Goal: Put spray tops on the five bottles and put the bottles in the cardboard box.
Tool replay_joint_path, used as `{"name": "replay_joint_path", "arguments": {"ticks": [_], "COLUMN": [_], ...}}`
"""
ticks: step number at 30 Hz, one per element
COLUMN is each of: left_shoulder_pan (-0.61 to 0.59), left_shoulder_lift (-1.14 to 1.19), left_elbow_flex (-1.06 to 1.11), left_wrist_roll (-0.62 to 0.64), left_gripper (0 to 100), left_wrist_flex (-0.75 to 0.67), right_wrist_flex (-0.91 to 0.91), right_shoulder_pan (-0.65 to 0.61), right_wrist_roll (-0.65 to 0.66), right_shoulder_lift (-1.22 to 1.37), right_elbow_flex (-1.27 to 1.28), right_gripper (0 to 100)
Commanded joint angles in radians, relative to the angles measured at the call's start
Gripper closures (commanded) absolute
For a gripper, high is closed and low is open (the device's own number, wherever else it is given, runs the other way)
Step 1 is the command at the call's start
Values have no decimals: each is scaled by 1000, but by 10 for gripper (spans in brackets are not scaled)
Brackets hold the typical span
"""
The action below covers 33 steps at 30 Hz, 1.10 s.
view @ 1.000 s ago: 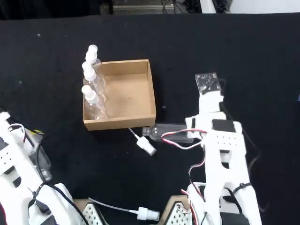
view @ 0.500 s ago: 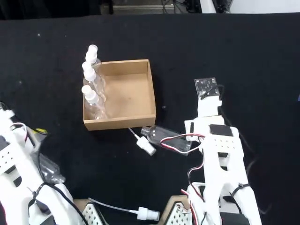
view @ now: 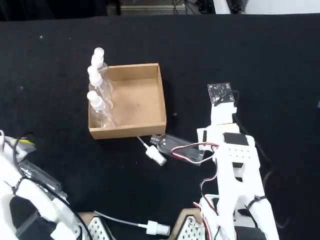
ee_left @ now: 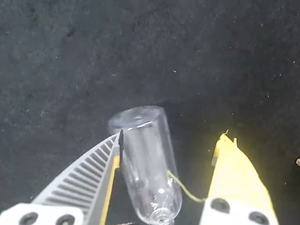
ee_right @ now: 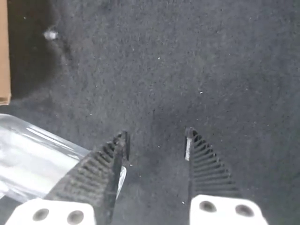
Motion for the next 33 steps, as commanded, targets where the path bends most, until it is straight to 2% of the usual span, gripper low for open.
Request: {"name": "replay_joint_path", "arguments": {"ticks": [1,5,7,14,19,22,25,30,33], "left_shoulder_pan": [-22,-21,-33,-68,-48,-25,-18,67,117], "left_shoulder_lift": [-8,-5,-8,-8,-8,-8,-9,-9,-9], "left_elbow_flex": [-82,-42,10,277,401,426,397,173,38], "left_wrist_roll": [2,-18,-40,-37,-38,-46,-80,-192,-193], "left_gripper": [699,699,699,699,701,704,725,907,926], "left_wrist_flex": [43,146,133,-229,-384,-408,-353,-31,83], "right_wrist_flex": [-21,-21,-21,-21,-21,-21,-21,-21,-21], "right_shoulder_pan": [-12,-12,-12,-12,-12,-12,-12,-12,-11], "right_wrist_roll": [0,2,2,2,2,2,2,2,2], "right_shoulder_lift": [-10,-10,-10,-10,-10,-10,-10,-10,-10], "right_elbow_flex": [-4,-2,-1,-2,1,1,1,2,2], "right_gripper": [828,828,828,828,828,828,828,828,828]}}
